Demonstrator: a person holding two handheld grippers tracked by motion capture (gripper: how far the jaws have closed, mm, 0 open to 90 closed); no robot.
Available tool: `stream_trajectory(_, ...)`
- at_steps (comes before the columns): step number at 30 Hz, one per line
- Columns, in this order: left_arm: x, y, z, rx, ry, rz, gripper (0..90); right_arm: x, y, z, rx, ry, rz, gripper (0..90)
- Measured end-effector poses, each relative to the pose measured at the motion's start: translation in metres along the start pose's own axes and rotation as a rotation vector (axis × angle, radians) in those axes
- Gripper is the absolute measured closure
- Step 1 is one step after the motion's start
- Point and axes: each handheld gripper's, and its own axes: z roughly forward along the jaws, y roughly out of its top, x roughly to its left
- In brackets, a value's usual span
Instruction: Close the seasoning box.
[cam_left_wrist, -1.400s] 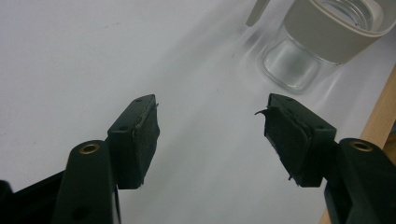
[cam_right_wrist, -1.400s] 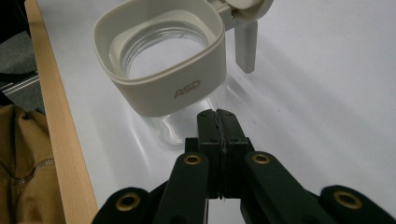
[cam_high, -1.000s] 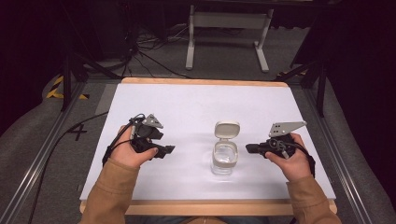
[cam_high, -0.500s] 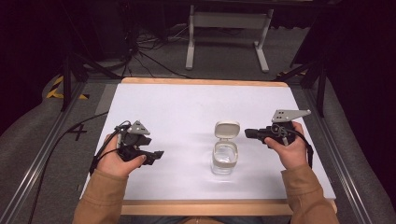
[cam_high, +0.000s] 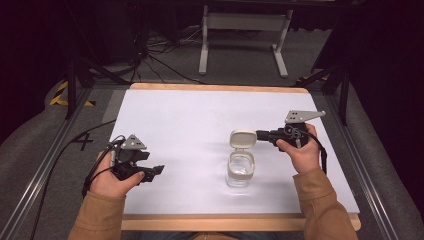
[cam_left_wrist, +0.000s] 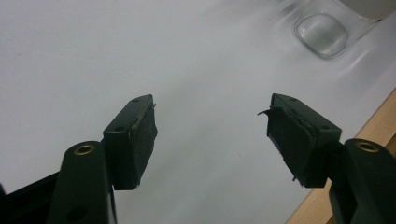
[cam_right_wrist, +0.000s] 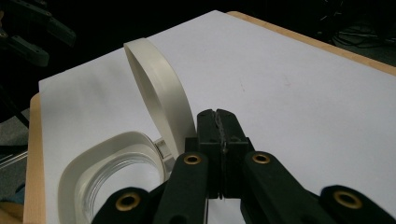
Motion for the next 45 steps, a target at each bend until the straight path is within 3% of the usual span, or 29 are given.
stream_trajectory(17, -0.001, 0.001, 0.002, 0.015, -0.007, 0.013, 32.9, 0.001, 0.001, 0.000, 0.008, 0.011, -0.009, 90.0)
stream_trajectory(28, -0.001, 0.006, 0.005, 0.026, -0.021, 0.043, 32.6, 0.010, 0.003, -0.007, 0.008, 0.022, -0.032, 90.0)
stream_trajectory(31, -0.003, 0.008, 0.008, 0.022, -0.025, 0.035, 32.6, 0.013, 0.003, -0.008, 0.013, 0.030, -0.044, 90.0)
stream_trajectory(32, -0.001, 0.010, 0.007, 0.043, -0.041, 0.058, 32.6, 0.014, 0.003, -0.009, 0.018, 0.033, -0.045, 90.0)
stream_trajectory(34, -0.004, 0.010, 0.011, 0.020, -0.033, 0.050, 32.6, 0.016, 0.002, -0.009, 0.036, 0.045, -0.058, 90.0)
stream_trajectory(37, -0.004, 0.013, 0.012, 0.025, -0.037, 0.064, 32.5, 0.020, 0.002, -0.009, 0.064, 0.065, -0.088, 90.0)
stream_trajectory(45, -0.006, 0.019, 0.017, 0.024, -0.057, 0.072, 32.5, 0.027, 0.000, -0.010, 0.104, 0.088, -0.112, 90.0)
